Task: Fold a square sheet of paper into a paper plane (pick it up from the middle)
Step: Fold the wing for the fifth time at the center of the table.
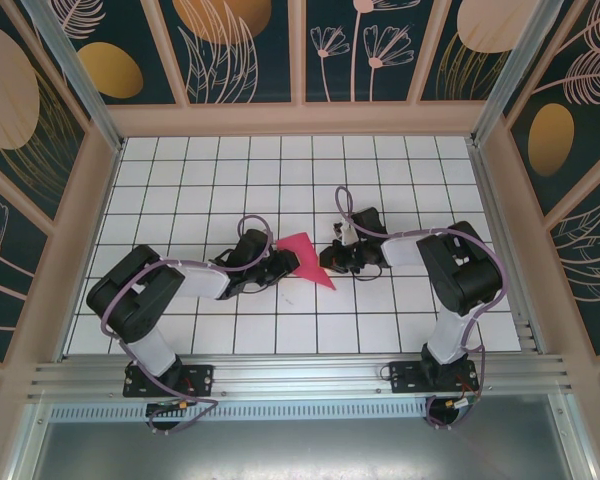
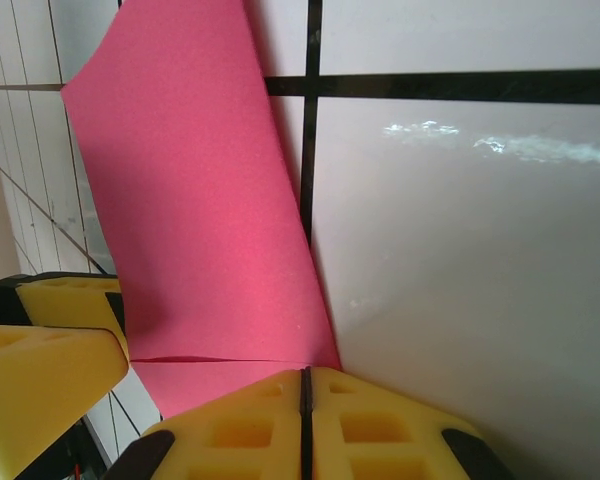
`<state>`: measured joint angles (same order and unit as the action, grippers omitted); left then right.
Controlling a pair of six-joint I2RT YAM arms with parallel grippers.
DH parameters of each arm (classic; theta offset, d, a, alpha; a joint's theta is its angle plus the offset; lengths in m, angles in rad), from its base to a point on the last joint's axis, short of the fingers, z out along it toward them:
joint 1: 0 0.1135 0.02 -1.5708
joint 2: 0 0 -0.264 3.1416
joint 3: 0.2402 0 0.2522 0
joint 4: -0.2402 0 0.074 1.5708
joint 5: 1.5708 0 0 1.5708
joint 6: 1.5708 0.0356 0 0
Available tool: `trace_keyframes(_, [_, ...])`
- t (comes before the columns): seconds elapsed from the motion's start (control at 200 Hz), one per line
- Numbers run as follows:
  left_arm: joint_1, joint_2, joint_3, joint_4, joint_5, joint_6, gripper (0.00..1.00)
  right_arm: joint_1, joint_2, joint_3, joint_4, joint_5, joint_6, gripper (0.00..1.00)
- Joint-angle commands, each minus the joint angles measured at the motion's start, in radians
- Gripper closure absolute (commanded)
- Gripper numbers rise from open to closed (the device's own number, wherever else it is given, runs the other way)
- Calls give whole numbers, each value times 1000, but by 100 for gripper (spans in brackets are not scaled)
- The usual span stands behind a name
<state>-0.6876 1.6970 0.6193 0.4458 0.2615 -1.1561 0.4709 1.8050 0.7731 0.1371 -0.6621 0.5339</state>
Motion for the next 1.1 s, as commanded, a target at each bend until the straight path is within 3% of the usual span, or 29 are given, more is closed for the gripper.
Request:
trace_keyframes(0.0, [-6,11,10,56,17,-12,67,-15,47,-34,-20,88,-17,87])
trace_keyframes(0.155, [-5,11,10,49,-15,-10,83,-15,2,-26,-29,93,-36,84])
trace_keyframes(0.285, [-5,12,37,16,-29,5,90,-13,-54,-20,-59,127,-83,75])
trace_keyframes(0.445, [-6,11,68,-38,-41,27,92,-10,-156,-23,-92,207,-134,66])
trace_keyframes(0.6, [-5,12,85,-71,-51,42,93,12,-289,-49,-87,368,-204,63])
trace_keyframes(0.751, [-4,42,117,-108,-48,62,93,70,-387,-72,-64,485,-413,62])
trace_keyframes(0.936, [-4,58,136,-123,-44,68,93,261,-399,-91,-125,594,-815,58])
trace_keyframes(1.096, [-4,67,151,-133,-38,70,93,317,-387,-162,-48,618,-947,58])
